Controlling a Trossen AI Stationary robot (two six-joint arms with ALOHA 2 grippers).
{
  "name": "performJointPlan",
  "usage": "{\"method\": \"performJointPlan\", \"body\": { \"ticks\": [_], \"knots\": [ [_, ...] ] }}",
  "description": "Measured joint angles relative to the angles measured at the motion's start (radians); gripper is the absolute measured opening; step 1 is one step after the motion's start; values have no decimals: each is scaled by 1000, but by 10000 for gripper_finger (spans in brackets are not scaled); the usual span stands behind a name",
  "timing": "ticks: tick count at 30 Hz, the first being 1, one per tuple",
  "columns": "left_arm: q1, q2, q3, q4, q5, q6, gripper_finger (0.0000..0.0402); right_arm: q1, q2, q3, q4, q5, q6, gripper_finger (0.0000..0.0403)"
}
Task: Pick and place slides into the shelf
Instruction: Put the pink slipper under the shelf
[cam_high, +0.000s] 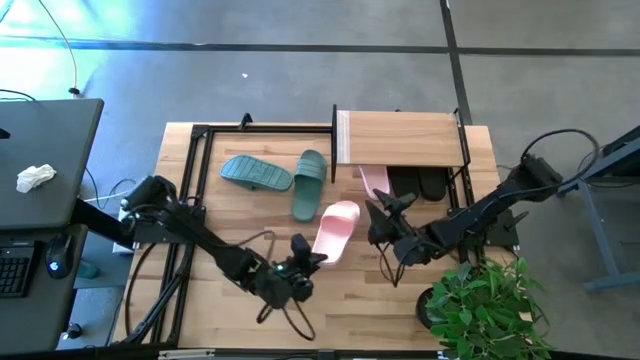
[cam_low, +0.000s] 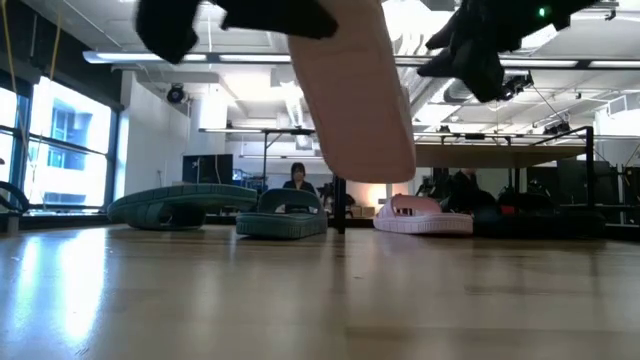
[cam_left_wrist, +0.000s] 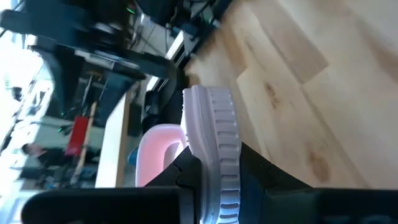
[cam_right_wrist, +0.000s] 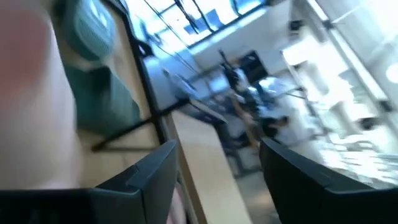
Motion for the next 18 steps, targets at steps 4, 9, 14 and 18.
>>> {"method": "performJointPlan", "body": {
  "ticks": [4,9,14,18],
  "knots": [
    [27,96,105,-80,-3,-13,43,-70,-141,0,-58,-201,50,189],
    [64,163,167,-120,10,-26,43,-213,-344,0,-131,-428,87,157],
    [103,202,181,-138,16,-61,43,-373,-554,13,-428,-873,403,100],
    [128,226,181,-134,9,-76,43,-424,-632,13,-666,-1043,581,21]
  ]
}}
